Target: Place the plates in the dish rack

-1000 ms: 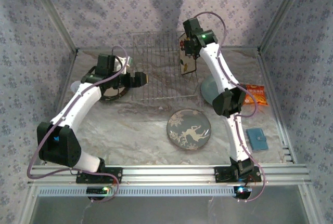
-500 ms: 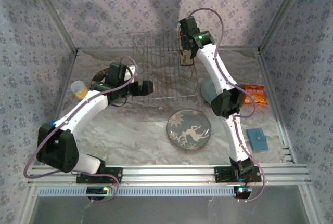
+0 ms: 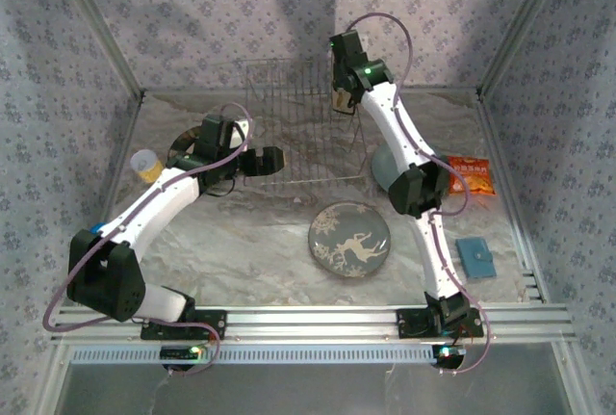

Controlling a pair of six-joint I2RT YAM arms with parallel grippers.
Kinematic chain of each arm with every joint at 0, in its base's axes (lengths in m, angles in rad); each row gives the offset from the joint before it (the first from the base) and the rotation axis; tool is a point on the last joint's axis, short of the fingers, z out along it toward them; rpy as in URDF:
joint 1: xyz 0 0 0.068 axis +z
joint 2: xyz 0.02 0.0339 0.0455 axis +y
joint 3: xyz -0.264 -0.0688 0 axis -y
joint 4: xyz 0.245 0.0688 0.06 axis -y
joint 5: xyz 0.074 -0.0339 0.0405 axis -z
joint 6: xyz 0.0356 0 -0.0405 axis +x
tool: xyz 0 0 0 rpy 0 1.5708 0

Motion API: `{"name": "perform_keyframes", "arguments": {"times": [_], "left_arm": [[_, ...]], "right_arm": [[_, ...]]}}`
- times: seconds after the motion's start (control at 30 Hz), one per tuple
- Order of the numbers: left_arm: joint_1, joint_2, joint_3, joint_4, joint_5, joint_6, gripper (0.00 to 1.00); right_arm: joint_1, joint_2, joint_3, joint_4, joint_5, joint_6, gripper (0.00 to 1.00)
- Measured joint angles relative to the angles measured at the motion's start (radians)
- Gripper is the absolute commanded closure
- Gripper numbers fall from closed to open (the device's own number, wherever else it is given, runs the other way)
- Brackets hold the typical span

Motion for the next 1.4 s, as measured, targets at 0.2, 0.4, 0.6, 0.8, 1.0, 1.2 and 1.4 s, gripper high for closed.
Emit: {"name": "perform_keyframes", "arguments": {"times": [0.2,0.4,0.6,0.8,1.0,1.2,1.4], "left_arm": [[0.000,-0.002,0.000,-0.001,0.000,0.001,0.01],[0.000,-0.007,-0.004,-0.001,0.000,0.001,0.01],[0.000,-0.019,-0.013,0.000,0.000,0.001,0.01],[0.002,-0.034,-0.029,-0.002,0.001,0.001,0.01],[0.006,-0.051,-0.032,-0.002,0.001,0.001,0.01],[0.008,-0.073,-0.033,-0.002,0.001,-0.007,0.01],[0.008,-0.082,-0.043,-0.002,0.001,-0.010,0.01]], "right_arm": [[0.025,0.054,-0.002,0.043,0.051,0.014,1.00],[0.046,0.056,-0.058,0.076,0.101,0.046,1.00],[0.065,-0.029,-0.279,0.227,0.156,0.092,1.00],[0.073,-0.160,-0.526,0.348,0.171,0.138,1.00],[0.073,-0.201,-0.600,0.380,0.177,0.171,1.00],[0.063,-0.206,-0.603,0.366,0.164,0.194,1.00],[0.055,-0.216,-0.608,0.350,0.151,0.217,0.97]]}}
